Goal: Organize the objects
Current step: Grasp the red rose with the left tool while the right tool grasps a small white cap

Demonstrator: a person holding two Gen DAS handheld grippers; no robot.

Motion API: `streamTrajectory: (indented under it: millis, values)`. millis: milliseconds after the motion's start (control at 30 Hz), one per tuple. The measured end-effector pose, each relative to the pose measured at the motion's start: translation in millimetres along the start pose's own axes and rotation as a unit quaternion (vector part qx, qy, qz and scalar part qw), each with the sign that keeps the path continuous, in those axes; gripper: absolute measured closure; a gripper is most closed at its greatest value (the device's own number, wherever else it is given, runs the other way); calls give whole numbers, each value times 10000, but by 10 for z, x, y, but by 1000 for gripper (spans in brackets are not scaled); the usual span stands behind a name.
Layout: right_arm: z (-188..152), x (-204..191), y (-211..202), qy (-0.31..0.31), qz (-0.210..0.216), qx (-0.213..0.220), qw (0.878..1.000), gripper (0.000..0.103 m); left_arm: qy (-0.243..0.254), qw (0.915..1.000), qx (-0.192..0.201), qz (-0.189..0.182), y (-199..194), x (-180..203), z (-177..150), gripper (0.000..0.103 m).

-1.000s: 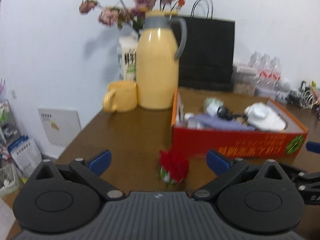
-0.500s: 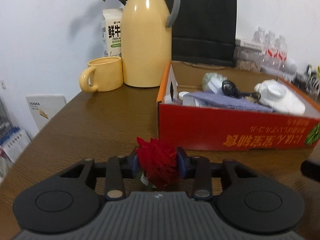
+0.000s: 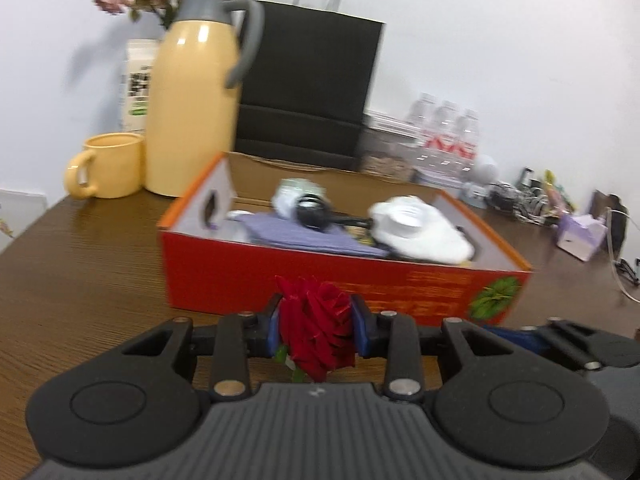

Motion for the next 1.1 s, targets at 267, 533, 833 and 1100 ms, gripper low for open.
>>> streamTrajectory:
  millis: [267, 533, 833, 1100]
  values:
    - [40, -134, 0, -705, 319, 117, 9969, 42, 137, 9989, -130, -432, -9, 306, -76, 69]
    - [17, -115, 17, -734, 514, 8, 9960, 65, 189, 9982, -127, -563, -48, 341, -100, 71]
    - [-24, -130, -3, -846, 336, -52, 9958, 65, 128, 9985, -92, -526, -81, 279, -98, 77]
    - [-40, -156, -21, -959, 235, -69, 9951, 65, 145, 9987, -59, -487, -99, 278, -108, 79]
Point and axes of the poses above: each gripper's, at about its wrist camera, not at the fingertips, and y roughly the way its jaws point, x to its right, z to its top, the point moved 4 cm from there along y, roughly the way its jaws point, and after that the axes turned 2 degrees about z, right-handed, at the moved point
